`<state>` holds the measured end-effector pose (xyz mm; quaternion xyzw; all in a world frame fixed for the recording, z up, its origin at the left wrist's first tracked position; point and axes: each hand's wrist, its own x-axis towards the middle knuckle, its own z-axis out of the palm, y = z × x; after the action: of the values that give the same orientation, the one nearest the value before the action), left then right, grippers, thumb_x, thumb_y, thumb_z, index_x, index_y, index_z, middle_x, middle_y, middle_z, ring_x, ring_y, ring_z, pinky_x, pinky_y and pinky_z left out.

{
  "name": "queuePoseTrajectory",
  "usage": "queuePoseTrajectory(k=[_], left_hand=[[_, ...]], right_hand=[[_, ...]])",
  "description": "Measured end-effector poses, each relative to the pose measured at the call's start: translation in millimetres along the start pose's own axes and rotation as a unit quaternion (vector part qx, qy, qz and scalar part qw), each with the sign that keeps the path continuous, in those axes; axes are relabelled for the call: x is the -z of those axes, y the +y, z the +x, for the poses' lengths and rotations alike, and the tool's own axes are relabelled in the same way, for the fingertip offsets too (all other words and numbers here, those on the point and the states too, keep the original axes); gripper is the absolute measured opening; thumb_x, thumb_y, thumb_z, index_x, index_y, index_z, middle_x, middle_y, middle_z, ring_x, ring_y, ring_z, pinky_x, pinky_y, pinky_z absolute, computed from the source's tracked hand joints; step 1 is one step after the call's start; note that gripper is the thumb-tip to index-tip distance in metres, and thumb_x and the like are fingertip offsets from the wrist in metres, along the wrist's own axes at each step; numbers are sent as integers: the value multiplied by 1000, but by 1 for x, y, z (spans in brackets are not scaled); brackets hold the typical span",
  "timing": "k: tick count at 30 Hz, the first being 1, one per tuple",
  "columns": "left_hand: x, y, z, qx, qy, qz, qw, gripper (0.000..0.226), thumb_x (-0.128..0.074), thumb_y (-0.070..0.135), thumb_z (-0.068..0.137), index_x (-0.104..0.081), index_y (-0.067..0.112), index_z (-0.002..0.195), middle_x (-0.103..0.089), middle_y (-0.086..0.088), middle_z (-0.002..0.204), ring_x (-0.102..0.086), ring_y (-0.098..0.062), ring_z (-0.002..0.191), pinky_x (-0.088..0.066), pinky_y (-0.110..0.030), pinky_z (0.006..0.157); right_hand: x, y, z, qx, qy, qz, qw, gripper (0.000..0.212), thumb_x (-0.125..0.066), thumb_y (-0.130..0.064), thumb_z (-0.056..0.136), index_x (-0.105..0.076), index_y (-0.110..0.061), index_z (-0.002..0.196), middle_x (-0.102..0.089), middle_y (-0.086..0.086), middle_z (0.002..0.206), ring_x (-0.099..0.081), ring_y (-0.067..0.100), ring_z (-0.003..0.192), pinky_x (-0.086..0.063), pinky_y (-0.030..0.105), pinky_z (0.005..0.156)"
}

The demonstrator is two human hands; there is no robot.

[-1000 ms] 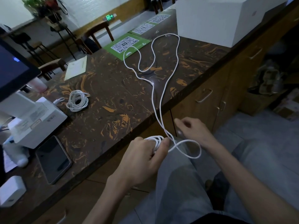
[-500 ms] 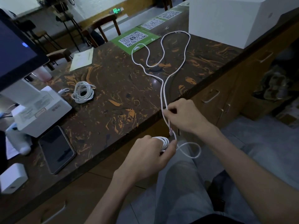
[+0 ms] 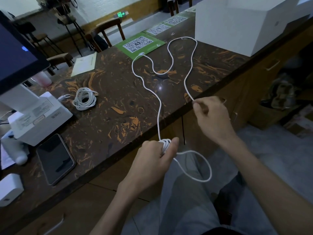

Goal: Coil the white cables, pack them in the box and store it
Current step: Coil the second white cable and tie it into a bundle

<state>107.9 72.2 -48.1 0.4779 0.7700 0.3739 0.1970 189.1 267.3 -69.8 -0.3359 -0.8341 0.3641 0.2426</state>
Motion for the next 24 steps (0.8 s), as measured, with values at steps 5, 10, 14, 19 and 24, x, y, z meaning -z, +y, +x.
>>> queuePoseTrajectory(k=[5,10,14,19,24], left_hand=[[6,-1,14,-9,111,-12,994,67,-39,54,99,-41,10,49,-37,-2,41,-32,-10,35,-21,-27,37],[27,-2,20,31,127,11,991,61,-39,52,97,-45,13,51,-38,5,40,-32,-6,33,-25,-21,37],[24,4,13,50,-76,146,985,68,-24,75,84,-45,17,56,-40,1,49,-32,-13,40,-30,-29,44],[17,11,1,47,-201,231,951,59,-32,65,92,-41,18,58,-38,2,54,-32,-13,45,-29,-34,48],[14,11,-17,54,-313,205,926,62,-24,67,94,-38,17,61,-36,3,56,-34,-12,49,-31,-34,52]], right_hand=[[9,-13,-42,-8,-364,275,890,40,-42,-35,102,-65,-2,103,-69,5,77,-68,22,69,-55,27,65],[18,30,-42,-59,-360,384,848,22,-61,-33,93,-71,-14,88,-43,-4,58,-40,8,51,-34,19,50],[17,53,-40,-75,-382,726,568,36,-52,-16,98,-57,14,118,-31,-3,62,-32,7,49,-31,24,56],[20,52,-35,-51,-382,665,640,39,-55,-27,99,-67,8,111,-29,-6,57,-24,6,43,-20,21,43],[33,27,-20,31,-294,374,879,62,-58,-63,86,-69,-8,62,-39,10,46,-36,19,44,-30,20,47]])
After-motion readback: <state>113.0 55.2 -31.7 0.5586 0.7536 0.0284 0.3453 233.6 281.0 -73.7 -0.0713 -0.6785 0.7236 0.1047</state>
